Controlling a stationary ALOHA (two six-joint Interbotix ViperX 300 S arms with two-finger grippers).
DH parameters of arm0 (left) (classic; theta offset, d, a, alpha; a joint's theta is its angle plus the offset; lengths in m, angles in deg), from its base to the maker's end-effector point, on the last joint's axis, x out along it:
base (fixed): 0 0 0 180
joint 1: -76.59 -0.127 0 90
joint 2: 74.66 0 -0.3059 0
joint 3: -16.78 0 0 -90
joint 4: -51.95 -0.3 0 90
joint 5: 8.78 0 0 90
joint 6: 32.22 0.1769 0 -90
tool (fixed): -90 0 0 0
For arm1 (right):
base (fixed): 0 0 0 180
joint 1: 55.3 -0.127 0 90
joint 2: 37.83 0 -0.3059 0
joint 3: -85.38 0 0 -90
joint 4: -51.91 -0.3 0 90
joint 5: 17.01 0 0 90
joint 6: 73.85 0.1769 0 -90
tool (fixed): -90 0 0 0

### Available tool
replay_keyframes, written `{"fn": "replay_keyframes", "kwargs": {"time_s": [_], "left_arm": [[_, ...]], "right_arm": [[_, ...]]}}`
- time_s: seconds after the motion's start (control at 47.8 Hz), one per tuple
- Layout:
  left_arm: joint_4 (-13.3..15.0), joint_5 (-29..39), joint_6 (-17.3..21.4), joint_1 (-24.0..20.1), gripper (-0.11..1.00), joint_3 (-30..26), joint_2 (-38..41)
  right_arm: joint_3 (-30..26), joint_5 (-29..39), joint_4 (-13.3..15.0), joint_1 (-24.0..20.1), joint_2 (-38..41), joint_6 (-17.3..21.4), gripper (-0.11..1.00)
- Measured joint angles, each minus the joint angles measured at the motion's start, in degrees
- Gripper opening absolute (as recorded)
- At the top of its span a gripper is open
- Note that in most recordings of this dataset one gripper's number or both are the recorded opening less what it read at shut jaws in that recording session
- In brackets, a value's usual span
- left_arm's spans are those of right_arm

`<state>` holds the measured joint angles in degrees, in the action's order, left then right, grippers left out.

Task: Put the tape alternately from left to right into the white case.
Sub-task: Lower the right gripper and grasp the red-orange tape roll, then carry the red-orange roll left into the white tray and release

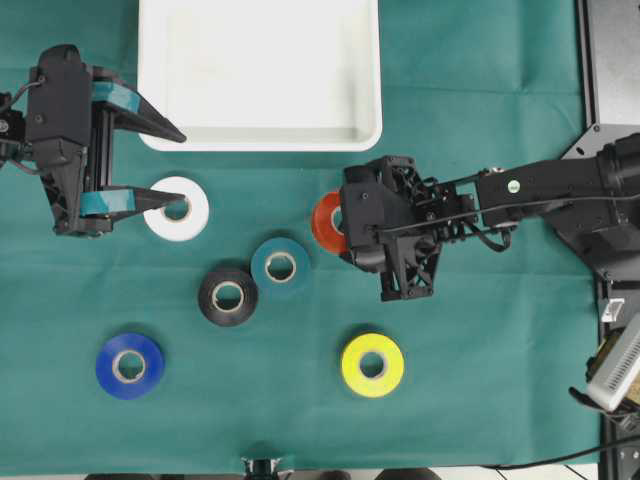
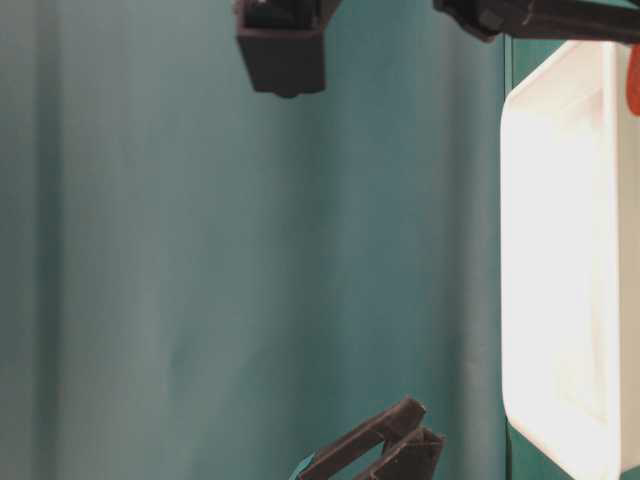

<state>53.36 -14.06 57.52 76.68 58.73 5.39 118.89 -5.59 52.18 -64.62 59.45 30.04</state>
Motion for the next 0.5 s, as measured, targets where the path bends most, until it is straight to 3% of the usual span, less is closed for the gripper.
{"fn": "replay_keyframes", "kwargs": {"time_s": [0.272,0.502], "left_arm": [[0.0,0.0,0.0,0.26,0.93,0.0,0.0],[0.0,0.0,0.0,0.35,0.93,0.0,0.0]], "right_arm": [[-0.79,0.18,0.53,0.0,0.0,0.0,0.02],[-2.9,0.09,4.22,0.35,0.0,0.0,0.02]]}}
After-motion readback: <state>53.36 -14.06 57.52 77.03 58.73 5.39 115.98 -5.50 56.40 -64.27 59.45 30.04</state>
